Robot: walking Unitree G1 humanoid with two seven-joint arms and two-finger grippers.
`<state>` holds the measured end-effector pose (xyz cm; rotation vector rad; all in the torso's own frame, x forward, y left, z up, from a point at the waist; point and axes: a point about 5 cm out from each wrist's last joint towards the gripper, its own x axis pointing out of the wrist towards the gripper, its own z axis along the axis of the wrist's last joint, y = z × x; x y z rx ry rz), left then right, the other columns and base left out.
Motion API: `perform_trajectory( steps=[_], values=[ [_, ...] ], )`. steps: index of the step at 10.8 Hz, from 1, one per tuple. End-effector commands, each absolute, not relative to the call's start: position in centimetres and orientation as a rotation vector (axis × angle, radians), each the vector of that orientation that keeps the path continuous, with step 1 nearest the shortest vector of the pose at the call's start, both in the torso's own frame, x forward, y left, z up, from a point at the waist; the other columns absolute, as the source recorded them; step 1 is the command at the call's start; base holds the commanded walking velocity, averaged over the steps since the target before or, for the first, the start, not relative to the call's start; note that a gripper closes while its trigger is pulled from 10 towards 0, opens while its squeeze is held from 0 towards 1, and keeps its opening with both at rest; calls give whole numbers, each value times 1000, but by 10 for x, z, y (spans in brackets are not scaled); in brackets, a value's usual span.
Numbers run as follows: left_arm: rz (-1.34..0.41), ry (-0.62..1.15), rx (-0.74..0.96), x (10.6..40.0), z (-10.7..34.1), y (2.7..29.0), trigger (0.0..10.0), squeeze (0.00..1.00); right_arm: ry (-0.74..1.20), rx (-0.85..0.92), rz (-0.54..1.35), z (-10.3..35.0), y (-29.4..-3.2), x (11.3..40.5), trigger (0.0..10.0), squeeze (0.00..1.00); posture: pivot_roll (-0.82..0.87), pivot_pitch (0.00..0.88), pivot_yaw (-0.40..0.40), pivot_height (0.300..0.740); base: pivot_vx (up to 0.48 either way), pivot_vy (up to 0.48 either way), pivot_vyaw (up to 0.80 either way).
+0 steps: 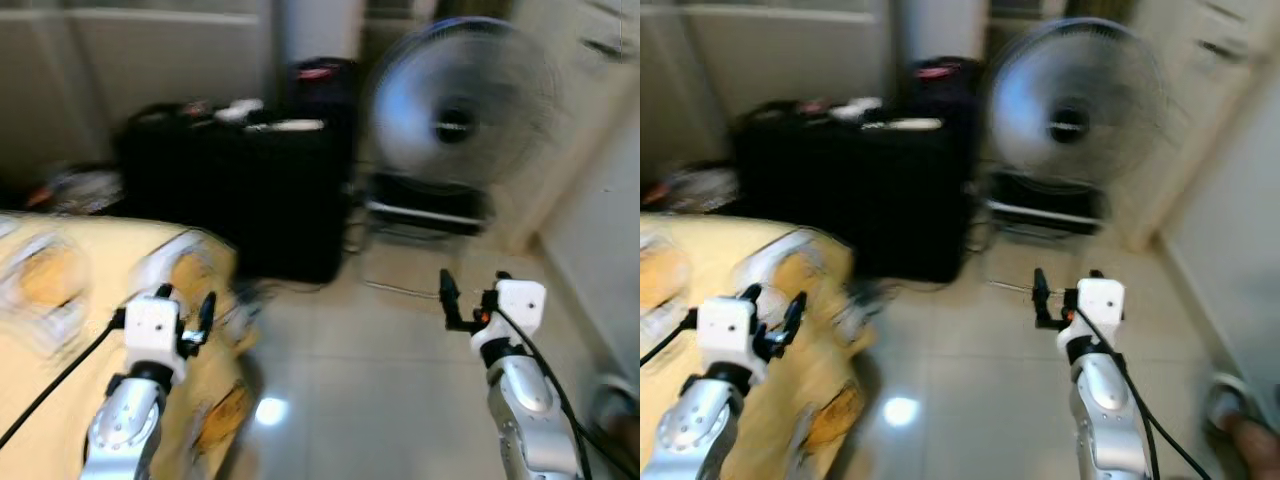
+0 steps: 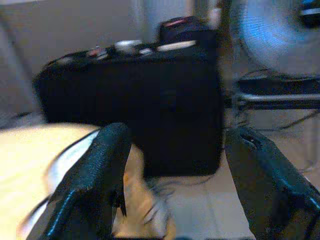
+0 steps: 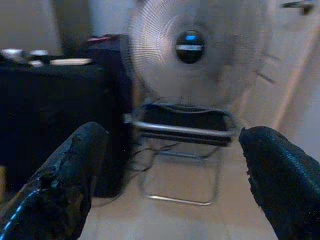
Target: Clean up the room
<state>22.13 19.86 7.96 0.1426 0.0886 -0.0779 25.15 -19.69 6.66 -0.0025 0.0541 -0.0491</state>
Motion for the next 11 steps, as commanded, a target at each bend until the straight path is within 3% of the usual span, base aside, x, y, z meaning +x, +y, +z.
perform_trajectory(
  steps=[1,9,11],
  values=[
    [-110,83,144,222,80,192,10000,0,49,-17,-62,67,-202,253,10000,0,-8,0,-2,740,431,0,0],
    [-147,76,141,228,79,187,10000,0,68,-17,-45,60,-203,255,10000,0,-20,0,2,740,427,0,0],
    [-150,87,131,226,77,186,10000,0,165,-14,-38,47,-198,254,10000,0,-31,0,4,740,0,0,0]
  ],
)
